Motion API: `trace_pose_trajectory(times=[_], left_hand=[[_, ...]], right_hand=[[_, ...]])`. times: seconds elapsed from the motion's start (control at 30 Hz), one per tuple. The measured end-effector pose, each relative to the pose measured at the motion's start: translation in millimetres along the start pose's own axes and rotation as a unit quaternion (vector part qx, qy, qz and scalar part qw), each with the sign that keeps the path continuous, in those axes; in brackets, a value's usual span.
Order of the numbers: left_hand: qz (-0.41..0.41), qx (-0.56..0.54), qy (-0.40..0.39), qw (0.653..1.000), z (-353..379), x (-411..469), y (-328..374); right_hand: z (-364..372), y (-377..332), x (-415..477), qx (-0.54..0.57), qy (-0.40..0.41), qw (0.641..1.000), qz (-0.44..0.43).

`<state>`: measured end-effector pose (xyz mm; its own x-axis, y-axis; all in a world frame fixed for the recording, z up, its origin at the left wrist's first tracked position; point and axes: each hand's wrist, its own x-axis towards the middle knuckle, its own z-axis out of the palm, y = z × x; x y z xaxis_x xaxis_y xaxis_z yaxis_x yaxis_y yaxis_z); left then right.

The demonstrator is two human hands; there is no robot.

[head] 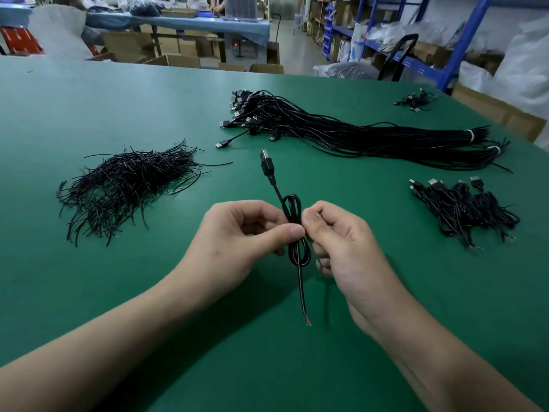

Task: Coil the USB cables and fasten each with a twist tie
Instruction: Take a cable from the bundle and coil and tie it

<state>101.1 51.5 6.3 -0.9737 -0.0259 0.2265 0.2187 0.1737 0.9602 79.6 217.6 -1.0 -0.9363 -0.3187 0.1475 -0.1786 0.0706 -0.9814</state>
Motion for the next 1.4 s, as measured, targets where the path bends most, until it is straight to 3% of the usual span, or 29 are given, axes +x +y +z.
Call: trace_pose_trajectory(times=[0.1, 0.23, 0.4, 0.47, 0.57, 0.63, 0.77, 0.93, 1.07, 1.17, 1.3, 1.4], left_hand=[[0.119, 0.131, 0.05, 0.983, 0, -4, 0], [0.265, 0.248, 0.083, 0.928, -3, -4, -1], [0.386, 0.366, 0.101, 0.841, -10, 0, -5], [0.339, 0.338, 0.086, 0.874, -9, -1, -4], [0.158, 0.195, 0.056, 0.966, -5, -1, -3], [0.069, 0.095, 0.034, 0.993, -4, 2, -6], [0.009, -0.026, 0.054, 0.998, -7, 6, -10], [-0.011, -0.045, 0.031, 0.998, -9, 7, -18], [-0.007, -0.021, 0.009, 1.0, -9, 7, -22], [-0.005, 0.002, -0.002, 1.0, -9, 7, -24], [-0.005, 0.028, -0.025, 0.999, -9, 7, -26], [-0.005, 0.036, -0.031, 0.999, -10, 7, -27]], right_hand=[[2, -4, -2, 0.114, -0.02, 0.99, 0.076], [3, -7, -2, 0.252, -0.037, 0.955, 0.152], [-1, -9, -3, 0.295, -0.059, 0.931, 0.207], [-2, -8, -3, 0.259, -0.066, 0.944, 0.195], [-2, -5, 0, 0.181, -0.055, 0.97, 0.152], [-3, -3, 2, 0.119, -0.03, 0.985, 0.124], [-5, 3, 5, -0.085, -0.012, 0.996, 0.023], [4, 9, 3, -0.111, -0.044, 0.993, -0.018], [-6, 3, 8, -0.16, 0.016, 0.987, 0.002], [-36, -8, 22, -0.288, 0.101, 0.952, 0.027], [-96, -15, 42, -0.484, 0.165, 0.856, 0.074], [-138, -12, 51, -0.571, 0.183, 0.789, 0.133]])
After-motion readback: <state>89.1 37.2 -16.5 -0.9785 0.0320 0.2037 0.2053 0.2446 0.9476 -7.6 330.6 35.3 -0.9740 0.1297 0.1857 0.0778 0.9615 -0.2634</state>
